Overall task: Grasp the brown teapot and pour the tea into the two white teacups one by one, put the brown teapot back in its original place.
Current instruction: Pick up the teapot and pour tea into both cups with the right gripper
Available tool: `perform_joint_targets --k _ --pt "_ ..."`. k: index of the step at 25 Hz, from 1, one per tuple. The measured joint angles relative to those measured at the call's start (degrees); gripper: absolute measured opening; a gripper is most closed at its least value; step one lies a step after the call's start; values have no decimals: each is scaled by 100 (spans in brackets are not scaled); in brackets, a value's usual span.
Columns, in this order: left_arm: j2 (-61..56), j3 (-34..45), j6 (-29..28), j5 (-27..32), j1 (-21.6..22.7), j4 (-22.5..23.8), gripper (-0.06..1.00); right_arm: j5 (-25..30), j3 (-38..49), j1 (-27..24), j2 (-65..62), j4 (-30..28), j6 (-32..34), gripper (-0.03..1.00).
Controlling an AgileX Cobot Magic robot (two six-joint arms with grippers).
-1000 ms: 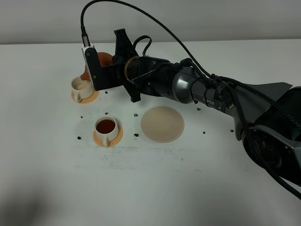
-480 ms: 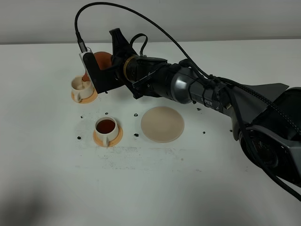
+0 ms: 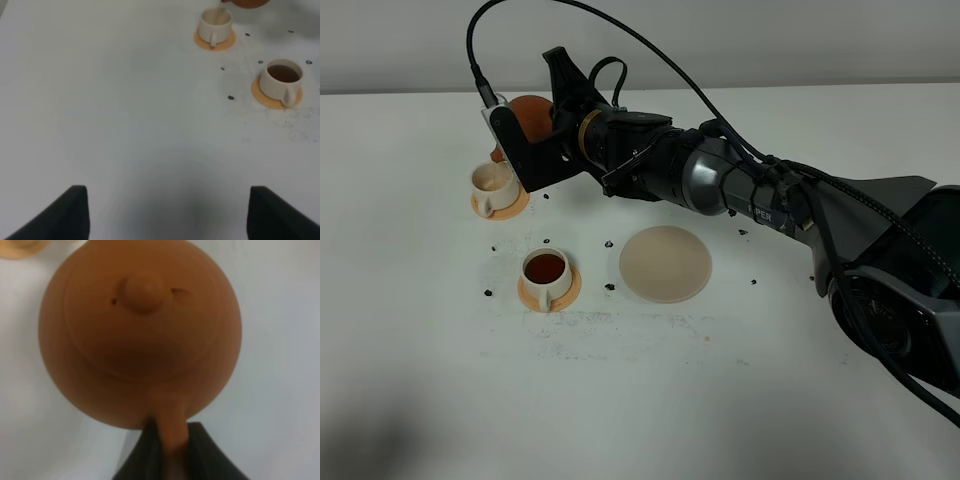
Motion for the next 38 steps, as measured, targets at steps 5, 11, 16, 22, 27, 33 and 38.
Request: perform_joint_targets --k 5,11,16,22,27,33,38 --pt "0 0 0 0 0 0 66 -28 0 0 0 -102 0 11" --pt "0 0 0 0 0 0 66 -27 0 0 11 -196 0 11" --pt "0 0 0 0 0 0 66 -34 0 0 21 -334 0 11" --pt "0 0 0 0 0 0 66 -46 0 0 86 -516 0 11" --pt "0 0 0 0 0 0 66 -51 0 0 102 -690 -5 11" --pt "0 0 0 0 0 0 66 -65 0 0 102 -913 -5 11" --pt "0 0 0 0 0 0 66 -65 0 0 102 -1023 -5 11"
